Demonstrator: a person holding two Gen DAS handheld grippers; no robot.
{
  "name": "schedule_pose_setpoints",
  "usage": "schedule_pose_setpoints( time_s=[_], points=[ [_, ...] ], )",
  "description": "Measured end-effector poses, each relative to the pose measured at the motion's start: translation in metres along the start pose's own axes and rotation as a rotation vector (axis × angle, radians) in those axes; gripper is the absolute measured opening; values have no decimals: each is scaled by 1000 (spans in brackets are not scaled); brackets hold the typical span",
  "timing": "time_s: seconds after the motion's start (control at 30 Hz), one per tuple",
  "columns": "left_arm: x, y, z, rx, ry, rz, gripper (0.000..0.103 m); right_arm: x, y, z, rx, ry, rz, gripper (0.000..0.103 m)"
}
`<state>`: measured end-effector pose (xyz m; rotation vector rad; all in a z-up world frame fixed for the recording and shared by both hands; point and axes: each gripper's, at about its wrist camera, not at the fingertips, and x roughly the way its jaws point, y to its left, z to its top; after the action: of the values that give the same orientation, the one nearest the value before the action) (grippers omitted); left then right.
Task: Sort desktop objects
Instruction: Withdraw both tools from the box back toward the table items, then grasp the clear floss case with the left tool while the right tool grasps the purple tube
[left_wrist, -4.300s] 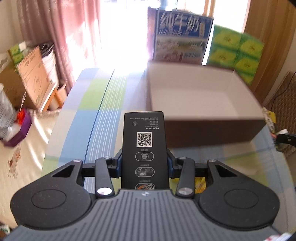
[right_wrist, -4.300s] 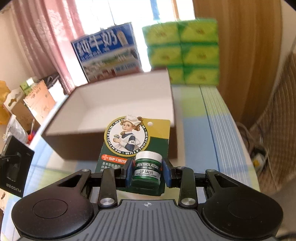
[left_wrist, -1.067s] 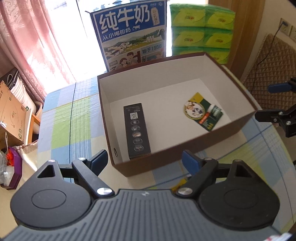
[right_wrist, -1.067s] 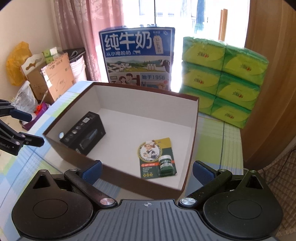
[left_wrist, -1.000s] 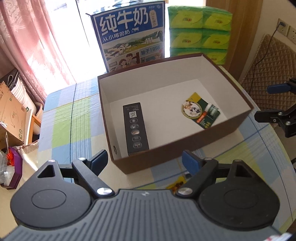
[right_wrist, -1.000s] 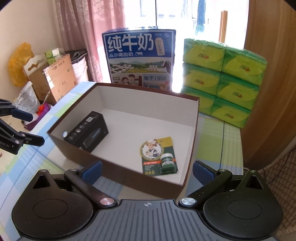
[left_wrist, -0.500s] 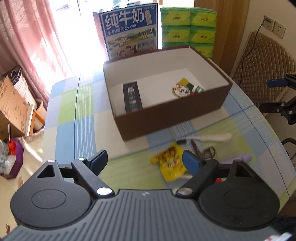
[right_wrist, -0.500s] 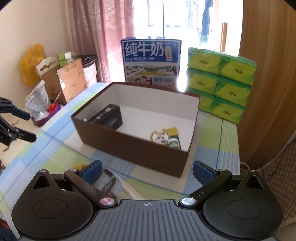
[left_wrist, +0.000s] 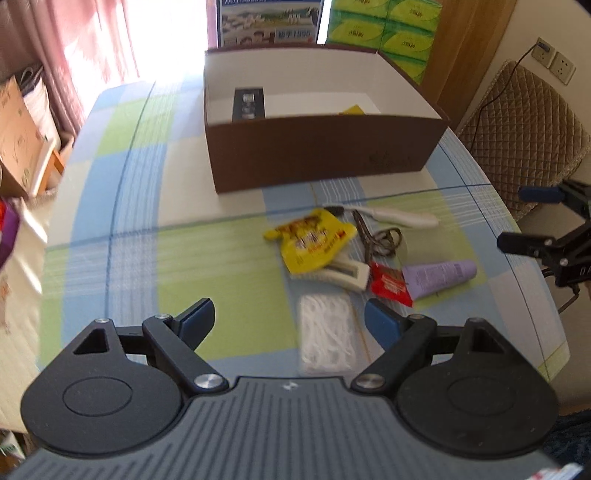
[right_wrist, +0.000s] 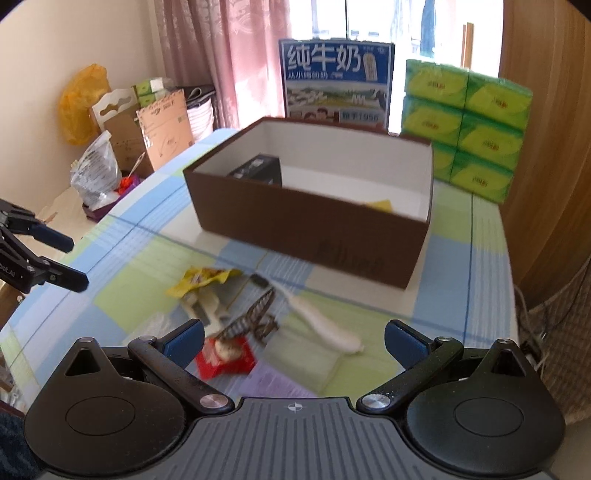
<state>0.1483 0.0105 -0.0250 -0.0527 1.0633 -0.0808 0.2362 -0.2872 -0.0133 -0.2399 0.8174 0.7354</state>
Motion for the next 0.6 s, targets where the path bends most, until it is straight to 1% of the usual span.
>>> schedule_pose_setpoints(
  time_s=[0.23,0.33,0.47,0.6],
  points=[
    [16,-9,-27,-64,44,-10,86,4,-1,-20,45,43,4,101],
    [23,-11,-34,-65,62,-11,86,8,-1,-28,51,66,2,101],
    [28,-13,-40,-47,58,11,86,15,1,-38,32,100,-2,101],
    [36,-12,-46,-50,64,14,86,21,1,-47,19,120,-3,101]
  ],
)
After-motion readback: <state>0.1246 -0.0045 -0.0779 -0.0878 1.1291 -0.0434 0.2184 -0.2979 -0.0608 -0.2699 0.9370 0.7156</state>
